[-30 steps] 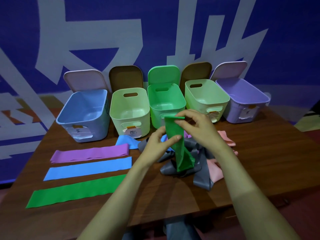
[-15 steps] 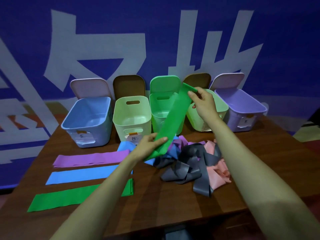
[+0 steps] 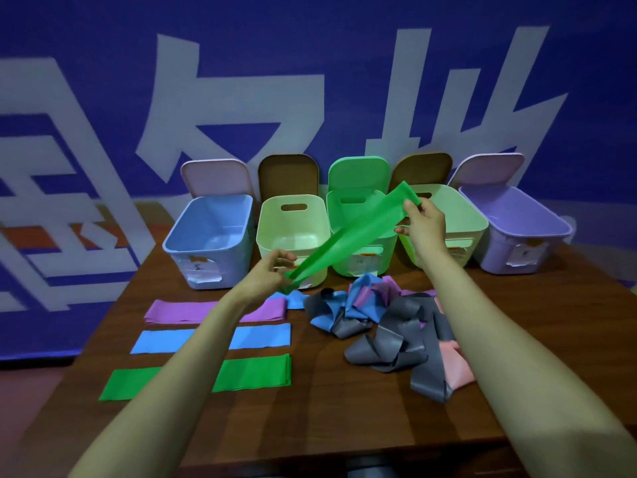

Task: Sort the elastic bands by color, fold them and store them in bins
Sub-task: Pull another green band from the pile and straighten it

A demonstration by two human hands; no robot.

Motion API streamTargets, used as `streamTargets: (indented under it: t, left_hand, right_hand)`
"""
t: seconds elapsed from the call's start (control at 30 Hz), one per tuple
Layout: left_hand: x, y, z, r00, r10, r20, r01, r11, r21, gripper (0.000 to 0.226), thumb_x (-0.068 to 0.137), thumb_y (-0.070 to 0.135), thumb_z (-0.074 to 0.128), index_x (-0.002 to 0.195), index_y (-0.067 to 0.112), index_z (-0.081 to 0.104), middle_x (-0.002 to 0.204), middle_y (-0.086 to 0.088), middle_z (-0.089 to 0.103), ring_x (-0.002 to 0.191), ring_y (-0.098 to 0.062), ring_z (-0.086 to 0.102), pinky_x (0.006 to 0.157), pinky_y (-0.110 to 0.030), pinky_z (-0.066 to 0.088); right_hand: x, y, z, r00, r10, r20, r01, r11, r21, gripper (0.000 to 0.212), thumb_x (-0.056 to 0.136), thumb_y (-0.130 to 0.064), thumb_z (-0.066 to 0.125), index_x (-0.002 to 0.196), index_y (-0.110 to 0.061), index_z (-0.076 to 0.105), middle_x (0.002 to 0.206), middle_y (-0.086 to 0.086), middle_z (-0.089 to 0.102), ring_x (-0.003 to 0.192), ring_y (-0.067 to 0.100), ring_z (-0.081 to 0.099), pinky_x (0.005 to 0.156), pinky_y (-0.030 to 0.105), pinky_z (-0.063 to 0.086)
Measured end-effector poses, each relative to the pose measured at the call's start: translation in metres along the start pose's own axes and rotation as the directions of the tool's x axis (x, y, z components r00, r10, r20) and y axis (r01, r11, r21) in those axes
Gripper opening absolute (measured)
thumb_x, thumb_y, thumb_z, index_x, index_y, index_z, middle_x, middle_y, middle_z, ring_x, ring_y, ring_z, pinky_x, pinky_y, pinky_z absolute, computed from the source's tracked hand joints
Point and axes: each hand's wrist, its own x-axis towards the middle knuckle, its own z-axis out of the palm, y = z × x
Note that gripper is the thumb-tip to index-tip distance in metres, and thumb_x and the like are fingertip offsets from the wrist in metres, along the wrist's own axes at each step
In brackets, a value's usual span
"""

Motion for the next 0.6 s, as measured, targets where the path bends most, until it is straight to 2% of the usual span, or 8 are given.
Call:
streamTargets:
  t: [0.07, 0.17, 0.23, 0.3, 0.37, 0.43, 0.5, 0.6]
  left_hand:
    - [0.003, -0.010, 0.002, 0.981, -0.029, -0.190, 0.043, 0.997, 0.071, 0.033, 0.084, -0.008, 0.053, 0.109, 0.012, 0.049, 0.117, -0.016, 0.048, 0.089, -0.023, 0.053, 0.058, -0.025, 0.047]
    - [0.004, -0.020, -0.001, 0.908, -0.006, -0.418, 0.067, 0.989, 0.133, 0.017, 0.083, 0.013, 0.063, 0.095, 0.011, 0.051, 0.097, -0.016, 0.058, 0.078, -0.026, 0.057, 0.062, -0.032, 0.047]
    - [0.000, -0.018, -0.001, 0.930, -0.045, -0.364, 0.071, 0.996, 0.057, 0.017, 0.086, 0.018, 0.066, 0.089, 0.007, 0.053, 0.080, -0.011, 0.059, 0.067, -0.020, 0.057, 0.057, -0.026, 0.051]
    - [-0.004, -0.011, -0.003, 0.966, -0.157, -0.204, 0.096, 0.955, -0.281, 0.008, 0.088, 0.012, 0.063, 0.089, 0.006, 0.057, 0.080, -0.012, 0.063, 0.069, -0.019, 0.062, 0.057, -0.021, 0.054]
    - [-0.009, -0.006, -0.009, 0.976, -0.216, 0.035, 0.182, 0.714, -0.676, 0.016, 0.080, 0.008, 0.068, 0.095, 0.006, 0.063, 0.091, -0.013, 0.071, 0.083, -0.022, 0.069, 0.070, -0.028, 0.059]
    - [-0.010, -0.007, -0.013, 0.978, -0.157, 0.137, 0.194, 0.449, -0.872, 0.038, 0.058, 0.007, 0.084, 0.093, 0.005, 0.069, 0.097, -0.013, 0.073, 0.092, -0.024, 0.070, 0.079, -0.041, 0.058]
    - [-0.012, -0.009, -0.009, 0.987, -0.103, 0.127, 0.154, 0.322, -0.934, 0.034, 0.055, 0.009, 0.085, 0.086, 0.006, 0.073, 0.100, -0.011, 0.072, 0.095, -0.025, 0.070, 0.086, -0.049, 0.052]
    - [-0.013, -0.009, 0.002, 0.963, -0.240, 0.120, 0.176, 0.224, -0.959, 0.014, 0.086, 0.018, 0.059, 0.087, 0.008, 0.070, 0.091, -0.010, 0.073, 0.090, -0.026, 0.069, 0.088, -0.041, 0.052]
  right_hand:
    - [-0.001, 0.002, 0.003, 1.000, -0.007, -0.021, 0.007, 1.000, 0.011, 0.018, 0.097, -0.019, 0.046, 0.107, -0.014, 0.060, 0.091, 0.002, 0.060, 0.077, 0.013, 0.059, 0.061, 0.024, 0.054]
    - [-0.001, 0.006, 0.003, 0.998, 0.020, -0.060, -0.019, 1.000, 0.017, 0.018, 0.098, -0.019, 0.046, 0.108, -0.012, 0.059, 0.094, 0.005, 0.059, 0.078, 0.015, 0.058, 0.061, 0.025, 0.053]
    - [-0.001, 0.011, 0.001, 0.998, 0.036, -0.058, -0.035, 0.999, 0.015, 0.016, 0.098, -0.019, 0.046, 0.105, -0.016, 0.060, 0.096, 0.004, 0.060, 0.081, 0.015, 0.059, 0.063, 0.025, 0.052]
    - [-0.001, 0.015, -0.002, 0.996, 0.063, -0.061, -0.061, 0.997, 0.046, 0.013, 0.097, -0.019, 0.046, 0.096, -0.020, 0.059, 0.096, 0.004, 0.062, 0.085, 0.015, 0.059, 0.063, 0.025, 0.050]
    - [-0.003, 0.021, -0.005, 0.992, 0.101, -0.080, -0.095, 0.993, 0.068, 0.012, 0.097, -0.019, 0.047, 0.093, -0.020, 0.058, 0.096, 0.004, 0.061, 0.082, 0.014, 0.059, 0.063, 0.025, 0.049]
    - [-0.005, 0.028, -0.008, 0.987, 0.130, -0.089, -0.124, 0.989, 0.076, 0.012, 0.097, -0.019, 0.047, 0.093, -0.018, 0.058, 0.095, 0.004, 0.060, 0.075, 0.012, 0.056, 0.061, 0.023, 0.049]
    - [-0.008, 0.032, -0.008, 0.988, 0.130, -0.081, -0.124, 0.989, 0.076, 0.014, 0.097, -0.019, 0.047, 0.088, -0.021, 0.058, 0.090, 0.002, 0.059, 0.071, 0.010, 0.054, 0.058, 0.020, 0.048]
    - [-0.012, 0.034, -0.006, 0.987, 0.120, -0.107, -0.106, 0.985, 0.134, 0.016, 0.098, -0.019, 0.047, 0.087, -0.023, 0.057, 0.081, -0.002, 0.056, 0.068, 0.009, 0.052, 0.056, 0.018, 0.047]
